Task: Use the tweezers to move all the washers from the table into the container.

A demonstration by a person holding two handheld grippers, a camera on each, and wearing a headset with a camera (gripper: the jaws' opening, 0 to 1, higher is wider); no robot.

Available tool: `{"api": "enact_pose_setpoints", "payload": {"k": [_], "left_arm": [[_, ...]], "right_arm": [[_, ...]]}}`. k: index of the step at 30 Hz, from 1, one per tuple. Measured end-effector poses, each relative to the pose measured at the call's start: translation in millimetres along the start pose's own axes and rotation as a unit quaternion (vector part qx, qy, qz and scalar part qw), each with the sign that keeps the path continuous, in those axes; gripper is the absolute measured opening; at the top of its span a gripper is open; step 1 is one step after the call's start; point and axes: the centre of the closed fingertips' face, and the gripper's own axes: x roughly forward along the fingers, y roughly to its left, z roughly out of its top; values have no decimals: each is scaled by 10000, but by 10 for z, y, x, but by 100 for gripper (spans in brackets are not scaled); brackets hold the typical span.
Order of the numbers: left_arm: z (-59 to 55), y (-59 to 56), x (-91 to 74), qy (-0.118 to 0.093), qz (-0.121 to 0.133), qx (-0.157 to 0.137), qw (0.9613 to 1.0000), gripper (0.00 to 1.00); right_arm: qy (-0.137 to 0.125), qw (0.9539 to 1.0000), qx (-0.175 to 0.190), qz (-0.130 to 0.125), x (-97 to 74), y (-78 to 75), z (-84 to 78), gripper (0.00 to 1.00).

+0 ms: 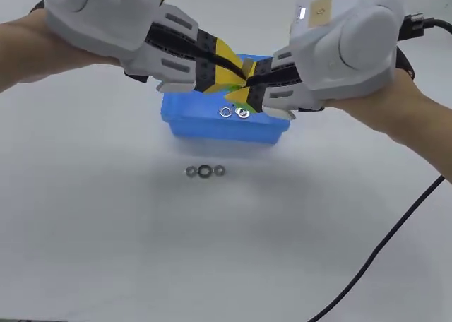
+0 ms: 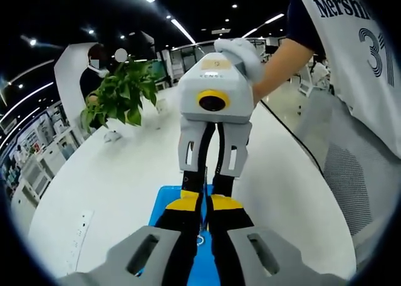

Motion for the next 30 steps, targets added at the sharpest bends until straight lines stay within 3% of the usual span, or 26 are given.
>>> {"api": "enact_pose_setpoints", "payload": {"k": [5,16,23,30], "left_arm": [[65,-12,-49,-90,1,-76,9999,9],[132,-104,-80,35,-52,166,9998,7],[152,-113,-164,79,-24,148,9999,7],[293,-189,-317,29,89,222,9997,7]], "right_arm": [[55,10000,-48,41,-15,61,26,7],[134,9996,-246,105,-69,172,141,7],[131,9992,-363,95,-119,207,204,7],[-11,9987,-506,6,-224,283,380,8]]}}
